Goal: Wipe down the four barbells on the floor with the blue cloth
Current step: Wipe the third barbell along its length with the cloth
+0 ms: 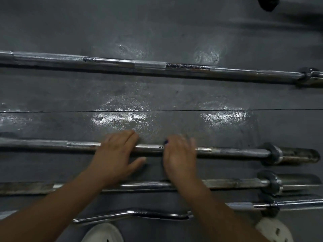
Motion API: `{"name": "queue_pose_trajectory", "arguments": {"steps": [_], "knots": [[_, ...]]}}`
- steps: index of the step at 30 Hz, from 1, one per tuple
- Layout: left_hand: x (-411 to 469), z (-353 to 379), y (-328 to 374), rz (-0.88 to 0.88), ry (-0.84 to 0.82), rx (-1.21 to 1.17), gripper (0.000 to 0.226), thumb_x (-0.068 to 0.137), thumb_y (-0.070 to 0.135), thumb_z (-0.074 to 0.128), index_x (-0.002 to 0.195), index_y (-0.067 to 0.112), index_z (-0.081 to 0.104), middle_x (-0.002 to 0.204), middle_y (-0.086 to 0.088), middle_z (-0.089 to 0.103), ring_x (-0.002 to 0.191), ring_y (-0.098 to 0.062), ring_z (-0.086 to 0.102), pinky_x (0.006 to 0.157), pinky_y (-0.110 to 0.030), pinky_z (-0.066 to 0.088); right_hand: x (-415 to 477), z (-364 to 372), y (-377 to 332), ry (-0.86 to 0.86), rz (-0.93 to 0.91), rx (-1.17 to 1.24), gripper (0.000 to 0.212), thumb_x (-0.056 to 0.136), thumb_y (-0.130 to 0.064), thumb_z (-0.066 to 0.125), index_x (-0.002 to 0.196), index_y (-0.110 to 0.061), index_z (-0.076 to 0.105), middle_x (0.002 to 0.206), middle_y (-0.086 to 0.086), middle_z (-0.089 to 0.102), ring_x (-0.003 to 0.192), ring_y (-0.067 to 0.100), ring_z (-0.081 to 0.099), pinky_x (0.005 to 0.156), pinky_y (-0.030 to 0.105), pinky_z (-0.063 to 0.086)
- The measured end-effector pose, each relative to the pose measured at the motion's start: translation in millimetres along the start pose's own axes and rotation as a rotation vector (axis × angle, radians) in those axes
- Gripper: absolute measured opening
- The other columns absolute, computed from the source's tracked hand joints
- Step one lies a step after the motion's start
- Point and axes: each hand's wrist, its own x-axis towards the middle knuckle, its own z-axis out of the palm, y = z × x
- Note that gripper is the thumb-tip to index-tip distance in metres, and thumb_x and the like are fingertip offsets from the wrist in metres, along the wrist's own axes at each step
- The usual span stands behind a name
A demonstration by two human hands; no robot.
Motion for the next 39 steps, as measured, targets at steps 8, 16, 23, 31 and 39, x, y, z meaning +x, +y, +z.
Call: {"name": "queue_pose_trajectory", "arguments": {"steps": [8,16,23,31,39], "knots": [[-23,9,4,0.082,-0.091,0.068,0.092,0.087,0.081,0.026,0.147,0.012,0.044,0.150,-0.008,0.047,0.136,-0.026,0.045,0.112,-0.043,0.030,-15,-13,52,-0.075,0.071,-0.042,0.029,0.093,-0.018,0.044,0.117,-0.023,0.060,0.124,0.000,0.063,0.132,0.020,0.047,0.114,0.056,0.021],[-30,21,23,0.071,-0.106,0.061,0.092,0.088,0.081,0.026,0.154,0.017,0.033,0.160,-0.005,0.032,0.148,-0.024,0.025,0.118,-0.050,0.020,-23,-24,22,-0.270,-0.216,0.058,0.034,0.083,-0.023,0.053,0.116,-0.023,0.057,0.119,0.002,0.060,0.111,0.022,0.048,0.103,0.039,0.032],[-32,17,19,0.092,-0.114,0.078,0.085,0.092,0.077,0.024,0.150,0.018,0.039,0.152,-0.009,0.045,0.139,-0.027,0.042,0.114,-0.043,0.021,-31,-45,121,-0.078,0.184,0.029,0.024,0.082,-0.001,0.053,0.097,-0.018,0.062,0.098,0.004,0.060,0.088,0.023,0.048,0.078,0.032,0.034],[-45,-42,23,0.069,-0.192,0.006,0.114,0.068,0.095,-0.002,0.157,0.028,0.023,0.163,0.004,0.022,0.147,-0.016,0.026,0.119,-0.030,0.016,-36,-72,68,-0.258,0.118,0.617,0.033,0.100,-0.009,0.040,0.117,-0.021,0.065,0.109,0.002,0.065,0.095,0.020,0.059,0.074,0.025,0.044],[-100,-139,74,-0.035,0.096,-0.019,0.103,0.072,0.094,0.009,0.154,0.034,0.028,0.162,0.011,0.025,0.143,-0.019,0.034,0.115,-0.039,0.031,-71,-149,91,-0.168,0.924,1.812,0.031,0.098,-0.004,0.035,0.109,-0.009,0.063,0.106,0.016,0.066,0.090,0.034,0.064,0.074,0.044,0.058]]}}
